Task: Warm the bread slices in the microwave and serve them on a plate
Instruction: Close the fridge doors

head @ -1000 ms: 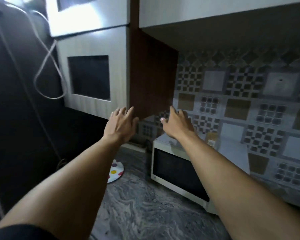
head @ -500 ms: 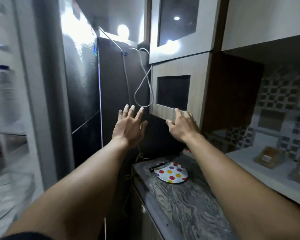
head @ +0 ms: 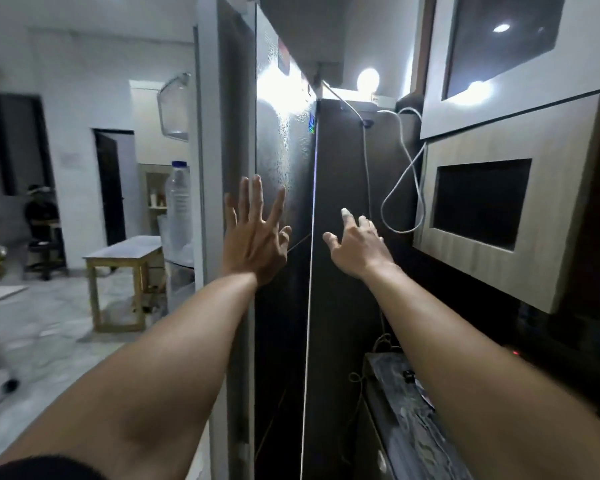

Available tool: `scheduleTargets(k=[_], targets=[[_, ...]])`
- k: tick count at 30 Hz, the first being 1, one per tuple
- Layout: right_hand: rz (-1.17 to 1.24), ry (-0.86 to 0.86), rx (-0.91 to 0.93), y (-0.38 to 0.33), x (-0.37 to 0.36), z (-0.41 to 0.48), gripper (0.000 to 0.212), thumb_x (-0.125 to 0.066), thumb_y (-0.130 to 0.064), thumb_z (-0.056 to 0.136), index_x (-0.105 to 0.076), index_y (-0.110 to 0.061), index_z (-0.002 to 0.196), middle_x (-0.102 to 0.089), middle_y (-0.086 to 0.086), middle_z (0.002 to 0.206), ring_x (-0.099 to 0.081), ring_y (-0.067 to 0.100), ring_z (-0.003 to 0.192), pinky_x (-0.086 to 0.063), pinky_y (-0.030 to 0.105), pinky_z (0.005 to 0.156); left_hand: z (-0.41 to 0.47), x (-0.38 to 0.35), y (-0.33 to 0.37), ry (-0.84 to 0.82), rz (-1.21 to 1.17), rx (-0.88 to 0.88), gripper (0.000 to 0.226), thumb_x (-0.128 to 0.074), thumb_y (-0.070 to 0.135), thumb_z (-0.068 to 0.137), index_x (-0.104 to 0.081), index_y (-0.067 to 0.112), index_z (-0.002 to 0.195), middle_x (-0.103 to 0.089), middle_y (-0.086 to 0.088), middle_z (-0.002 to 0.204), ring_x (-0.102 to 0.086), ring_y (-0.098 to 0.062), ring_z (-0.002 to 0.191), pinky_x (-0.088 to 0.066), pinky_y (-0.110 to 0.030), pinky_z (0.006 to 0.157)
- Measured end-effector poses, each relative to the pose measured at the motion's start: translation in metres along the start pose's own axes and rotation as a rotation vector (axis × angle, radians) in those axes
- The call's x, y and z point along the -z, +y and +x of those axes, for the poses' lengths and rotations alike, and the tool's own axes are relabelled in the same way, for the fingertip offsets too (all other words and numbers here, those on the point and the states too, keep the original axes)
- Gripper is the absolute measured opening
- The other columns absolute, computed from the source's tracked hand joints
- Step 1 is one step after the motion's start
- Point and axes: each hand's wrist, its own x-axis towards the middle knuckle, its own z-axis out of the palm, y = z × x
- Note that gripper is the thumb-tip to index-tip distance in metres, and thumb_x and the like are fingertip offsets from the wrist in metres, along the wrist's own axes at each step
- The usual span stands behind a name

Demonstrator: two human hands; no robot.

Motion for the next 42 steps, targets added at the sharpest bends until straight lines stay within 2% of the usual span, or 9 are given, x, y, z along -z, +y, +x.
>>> scheduleTargets(k=[4, 11, 16, 18, 20, 23, 27, 36, 42], targets=[[0.057, -0.032, 0.098, -0.013, -0.014, 0.037, 0.072, -0.040, -0.052, 0.101, -0.009, -0.024, 0.159, -0.017, 0.017, 0.163, -0.013, 0.031, 0.151, -0.020, 0.054, 0.119, 0.015, -0.007, -0.017, 0.024, 0.084, 0.131, 0.077, -0.035, 0.048, 0.098, 0.011, 0.027, 0.156, 0.019, -0.014, 0.162, 0.021, -0.033, 0.148, 0.011, -0.060, 0.117], [0.150, -0.185, 0.319, -0.039, -0.063, 0.082, 0.069, -0.036, -0.050, 0.101, -0.003, -0.031, 0.159, -0.012, 0.013, 0.164, -0.013, 0.030, 0.150, -0.022, 0.055, 0.118, 0.016, -0.024, -0.032, 0.078, 0.201, 0.106, 0.077, -0.037, 0.045, 0.099, 0.012, 0.026, 0.155, 0.024, -0.007, 0.160, 0.017, -0.028, 0.150, 0.005, -0.065, 0.116], [0.188, -0.272, 0.416, -0.052, -0.106, 0.104, 0.089, -0.014, -0.066, 0.077, -0.003, -0.032, 0.158, -0.001, 0.007, 0.167, -0.010, 0.035, 0.151, -0.022, 0.058, 0.117, 0.017, -0.029, -0.050, 0.055, 0.319, 0.127, 0.077, -0.035, 0.046, 0.098, 0.011, 0.024, 0.156, 0.015, -0.011, 0.163, 0.014, -0.030, 0.150, 0.005, -0.067, 0.115], [0.218, -0.282, 0.425, -0.058, -0.113, 0.107, 0.088, -0.021, -0.066, 0.081, 0.000, -0.030, 0.158, -0.002, 0.009, 0.166, -0.013, 0.034, 0.150, -0.023, 0.058, 0.116, 0.017, -0.031, -0.058, 0.046, 0.321, 0.162, 0.077, -0.035, 0.045, 0.099, 0.014, 0.025, 0.155, 0.014, -0.011, 0.164, 0.014, -0.029, 0.151, 0.002, -0.068, 0.114], [0.237, -0.266, 0.438, -0.061, -0.119, 0.111, 0.085, -0.029, -0.065, 0.087, 0.001, -0.029, 0.158, -0.006, 0.014, 0.165, -0.017, 0.035, 0.148, -0.026, 0.058, 0.115, 0.016, -0.034, -0.064, 0.038, 0.292, 0.199, 0.077, -0.036, 0.043, 0.100, 0.016, 0.026, 0.154, 0.014, -0.010, 0.164, 0.015, -0.028, 0.150, 0.002, -0.067, 0.114], [0.242, -0.257, 0.454, -0.065, -0.128, 0.122, 0.090, -0.044, -0.058, 0.094, 0.017, -0.033, 0.155, -0.010, 0.016, 0.163, -0.020, 0.034, 0.147, -0.028, 0.056, 0.115, 0.016, -0.042, -0.077, 0.021, 0.303, 0.248, 0.077, -0.036, 0.040, 0.101, 0.016, 0.023, 0.154, 0.015, -0.010, 0.164, 0.015, -0.028, 0.150, 0.002, -0.067, 0.115], [0.202, -0.264, 0.480, -0.074, -0.144, 0.136, 0.094, -0.052, -0.052, 0.094, 0.019, -0.035, 0.154, -0.008, 0.014, 0.163, -0.021, 0.035, 0.147, -0.029, 0.058, 0.113, 0.014, -0.051, -0.095, -0.013, 0.348, 0.316, 0.078, -0.036, 0.042, 0.100, 0.017, 0.022, 0.154, 0.017, -0.010, 0.163, 0.015, -0.029, 0.150, 0.005, -0.064, 0.117], [0.110, -0.166, 0.472, -0.099, -0.191, 0.168, 0.093, -0.055, -0.038, 0.095, 0.015, -0.030, 0.157, 0.012, 0.020, 0.164, 0.002, 0.038, 0.152, -0.015, 0.062, 0.116, 0.022, -0.085, -0.156, -0.102, 0.401, 0.437, 0.075, -0.031, 0.044, 0.103, 0.022, 0.025, 0.153, 0.034, -0.006, 0.156, 0.026, -0.026, 0.145, 0.012, -0.058, 0.117], [0.071, 0.011, 0.492, -0.140, -0.226, 0.198, 0.085, -0.050, -0.040, 0.098, 0.011, -0.028, 0.158, 0.015, 0.021, 0.163, 0.011, 0.040, 0.151, -0.007, 0.062, 0.118, 0.038, -0.118, -0.225, -0.140, 0.371, 0.350, 0.075, -0.030, 0.042, 0.102, 0.020, 0.019, 0.153, 0.033, -0.013, 0.157, 0.021, -0.033, 0.148, 0.001, -0.059, 0.119]])
